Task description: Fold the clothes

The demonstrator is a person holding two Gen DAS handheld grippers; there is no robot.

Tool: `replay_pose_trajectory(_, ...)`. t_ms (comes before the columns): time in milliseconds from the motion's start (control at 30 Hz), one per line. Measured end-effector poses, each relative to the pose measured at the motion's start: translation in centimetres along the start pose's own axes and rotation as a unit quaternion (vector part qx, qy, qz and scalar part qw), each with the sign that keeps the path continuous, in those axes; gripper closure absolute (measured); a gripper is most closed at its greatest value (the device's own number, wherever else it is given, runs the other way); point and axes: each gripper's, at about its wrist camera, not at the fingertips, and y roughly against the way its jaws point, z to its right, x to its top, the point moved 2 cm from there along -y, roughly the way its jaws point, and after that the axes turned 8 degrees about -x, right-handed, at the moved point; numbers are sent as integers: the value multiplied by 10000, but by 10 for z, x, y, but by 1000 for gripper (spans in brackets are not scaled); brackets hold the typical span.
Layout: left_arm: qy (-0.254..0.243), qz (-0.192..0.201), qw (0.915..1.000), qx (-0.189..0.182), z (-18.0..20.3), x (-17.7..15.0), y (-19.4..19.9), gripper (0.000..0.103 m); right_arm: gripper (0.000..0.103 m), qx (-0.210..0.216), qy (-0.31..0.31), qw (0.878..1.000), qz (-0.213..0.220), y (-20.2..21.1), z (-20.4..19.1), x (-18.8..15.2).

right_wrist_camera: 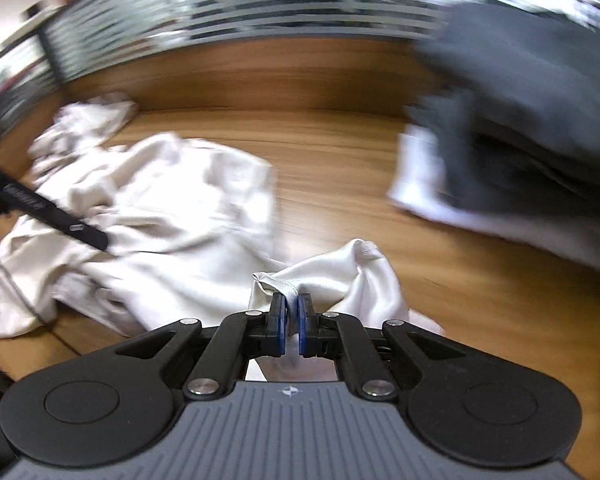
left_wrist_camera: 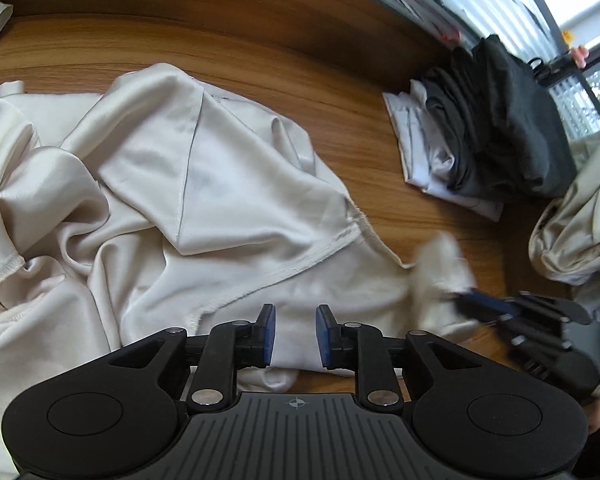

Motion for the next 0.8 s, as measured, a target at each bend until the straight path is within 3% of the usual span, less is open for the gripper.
replay_pose_trajectory(133,124,49,9999,34,-4,-4,1,73,96,551,563,9969,-25,-19,-48,14)
replay_pose_trajectory(367,216,-205,9991,299,-9,-13,-5,73,90,925,870,9892,-733,-56,-89,6)
replay_pose_trajectory(467,-24,-364,9985,417,-1,-15,-10,73,84,882,799,9887,-907,-54,-88,2)
replay_pose_trajectory(800,-863,-730,9928,389,33,-19,-32,73,82,265,374,9942,-968,-38,-70,5)
